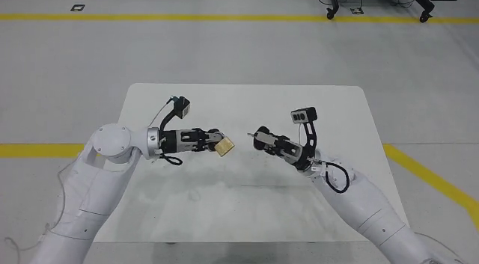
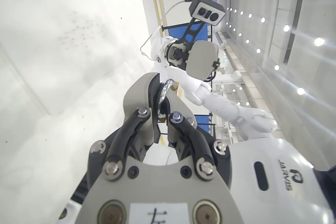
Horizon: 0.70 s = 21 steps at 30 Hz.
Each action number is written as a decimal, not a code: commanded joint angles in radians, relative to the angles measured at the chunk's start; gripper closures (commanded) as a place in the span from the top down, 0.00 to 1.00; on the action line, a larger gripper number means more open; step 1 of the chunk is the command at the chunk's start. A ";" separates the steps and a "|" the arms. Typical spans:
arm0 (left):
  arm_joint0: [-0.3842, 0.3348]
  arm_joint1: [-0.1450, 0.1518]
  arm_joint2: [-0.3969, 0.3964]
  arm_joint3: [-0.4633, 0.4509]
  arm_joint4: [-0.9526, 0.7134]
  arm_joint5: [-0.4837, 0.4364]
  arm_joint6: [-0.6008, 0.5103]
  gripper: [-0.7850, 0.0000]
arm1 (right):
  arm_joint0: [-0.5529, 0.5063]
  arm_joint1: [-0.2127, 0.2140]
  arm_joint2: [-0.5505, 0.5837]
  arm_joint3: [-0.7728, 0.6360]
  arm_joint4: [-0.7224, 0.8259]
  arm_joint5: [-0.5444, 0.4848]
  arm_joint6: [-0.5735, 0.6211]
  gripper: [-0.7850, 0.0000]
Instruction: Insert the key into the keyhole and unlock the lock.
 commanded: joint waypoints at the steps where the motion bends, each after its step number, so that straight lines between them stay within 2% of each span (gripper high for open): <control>1: -0.005 -0.001 0.002 0.004 0.005 0.000 0.039 0.00 | -0.013 0.004 0.012 -0.006 0.024 0.013 0.018 0.00; 9: 0.008 -0.006 0.020 0.025 -0.017 0.029 0.072 0.00 | -0.015 0.003 0.011 -0.009 0.025 0.021 0.013 0.00; 16: -0.035 -0.016 0.040 0.119 -0.107 0.102 0.062 0.00 | -0.071 0.014 0.017 -0.076 -0.105 0.386 -0.190 0.00; 21: -0.100 -0.035 0.080 0.224 -0.219 0.191 0.025 0.00 | -0.148 0.017 0.030 -0.194 -0.221 0.433 -0.358 0.00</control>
